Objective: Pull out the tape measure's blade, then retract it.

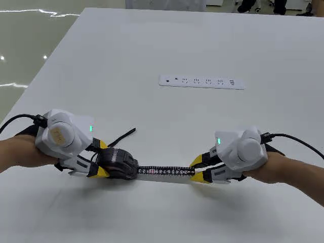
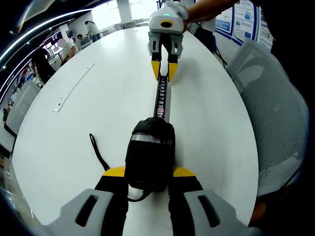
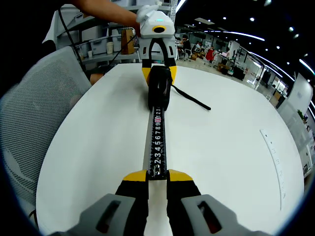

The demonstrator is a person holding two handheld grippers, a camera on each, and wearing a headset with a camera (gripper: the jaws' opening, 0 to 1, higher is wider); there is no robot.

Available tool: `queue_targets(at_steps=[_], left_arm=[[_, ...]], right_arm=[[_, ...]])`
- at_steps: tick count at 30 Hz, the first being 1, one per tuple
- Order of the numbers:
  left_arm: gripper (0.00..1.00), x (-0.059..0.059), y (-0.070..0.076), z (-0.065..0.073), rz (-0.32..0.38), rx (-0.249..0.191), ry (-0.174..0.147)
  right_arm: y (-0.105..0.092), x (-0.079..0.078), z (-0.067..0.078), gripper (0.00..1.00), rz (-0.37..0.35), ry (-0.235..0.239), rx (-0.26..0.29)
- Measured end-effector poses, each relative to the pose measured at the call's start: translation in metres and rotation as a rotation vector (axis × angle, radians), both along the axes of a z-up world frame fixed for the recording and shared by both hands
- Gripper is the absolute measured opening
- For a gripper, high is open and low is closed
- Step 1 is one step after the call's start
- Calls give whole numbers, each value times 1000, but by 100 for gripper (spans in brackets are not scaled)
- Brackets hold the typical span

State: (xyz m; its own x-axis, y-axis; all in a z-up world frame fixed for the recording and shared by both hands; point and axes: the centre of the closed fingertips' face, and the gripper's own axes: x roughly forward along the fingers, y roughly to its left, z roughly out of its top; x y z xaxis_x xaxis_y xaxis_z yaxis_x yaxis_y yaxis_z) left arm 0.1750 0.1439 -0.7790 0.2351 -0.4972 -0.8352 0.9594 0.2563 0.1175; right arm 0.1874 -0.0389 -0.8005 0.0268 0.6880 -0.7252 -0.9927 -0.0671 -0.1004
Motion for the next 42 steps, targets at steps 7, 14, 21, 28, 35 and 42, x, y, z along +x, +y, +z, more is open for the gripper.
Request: queue_targets(at_steps=[7,14,21,28,35,42], left_arm=[[26,0,0,0,2,-1,0],[26,1,1,-1,4,1,-1],[26,0,0,0,4,2,-2],[26,0,0,0,4,2,-3],[26,0,0,0,3,3,-3],[26,-1,-2,2,3,4,-3]], right_arm=[[-1,-1,1,12,-1,-1,0],[-3,1,0,12,-4,0,0],[-6,0,1,12,-3,-2,-3],[-8,0,1,12,-3,-4,-4],[-11,0,0,12,-3,-1,-6],[-14,0,1,12,-3,-2,-9]])
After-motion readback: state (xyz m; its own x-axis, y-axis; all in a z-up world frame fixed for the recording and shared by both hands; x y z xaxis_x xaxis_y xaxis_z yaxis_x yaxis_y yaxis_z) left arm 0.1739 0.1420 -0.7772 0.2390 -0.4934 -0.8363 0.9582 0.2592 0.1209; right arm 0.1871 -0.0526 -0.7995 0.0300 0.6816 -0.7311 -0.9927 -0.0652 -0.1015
